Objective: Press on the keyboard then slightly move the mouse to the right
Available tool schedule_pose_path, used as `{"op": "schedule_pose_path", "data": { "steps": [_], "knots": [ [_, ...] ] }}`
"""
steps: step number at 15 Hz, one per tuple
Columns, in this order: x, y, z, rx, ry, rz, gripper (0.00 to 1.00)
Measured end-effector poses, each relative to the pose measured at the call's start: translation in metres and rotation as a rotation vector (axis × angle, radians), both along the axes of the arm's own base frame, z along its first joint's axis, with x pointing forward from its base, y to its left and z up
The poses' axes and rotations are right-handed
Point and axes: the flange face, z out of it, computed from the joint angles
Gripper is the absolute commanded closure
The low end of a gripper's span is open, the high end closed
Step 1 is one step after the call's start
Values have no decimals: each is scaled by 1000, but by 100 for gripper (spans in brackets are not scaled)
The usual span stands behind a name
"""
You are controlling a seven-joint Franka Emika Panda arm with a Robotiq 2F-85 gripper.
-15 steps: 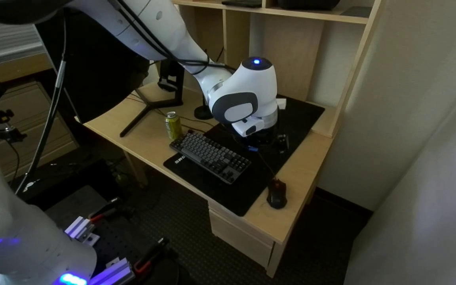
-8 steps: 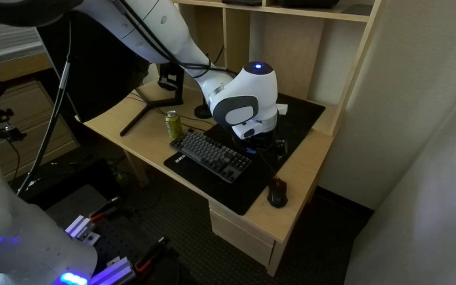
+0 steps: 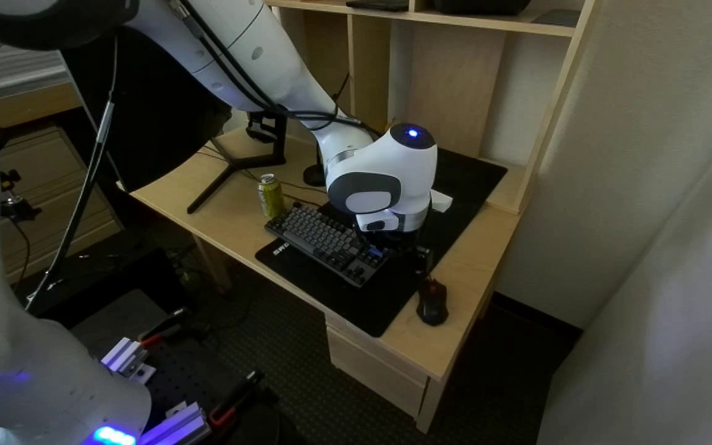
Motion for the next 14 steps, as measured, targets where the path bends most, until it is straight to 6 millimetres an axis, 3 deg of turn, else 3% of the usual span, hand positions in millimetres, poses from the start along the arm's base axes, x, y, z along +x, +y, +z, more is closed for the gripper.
{"op": "schedule_pose_path", "data": {
  "steps": [4,8,14],
  "knots": [
    [2,1,1,-2,0,-11,0],
    [6,-3,-1,63,45,-217,0],
    [11,-31,-5,123,20,-421,0]
  ]
}}
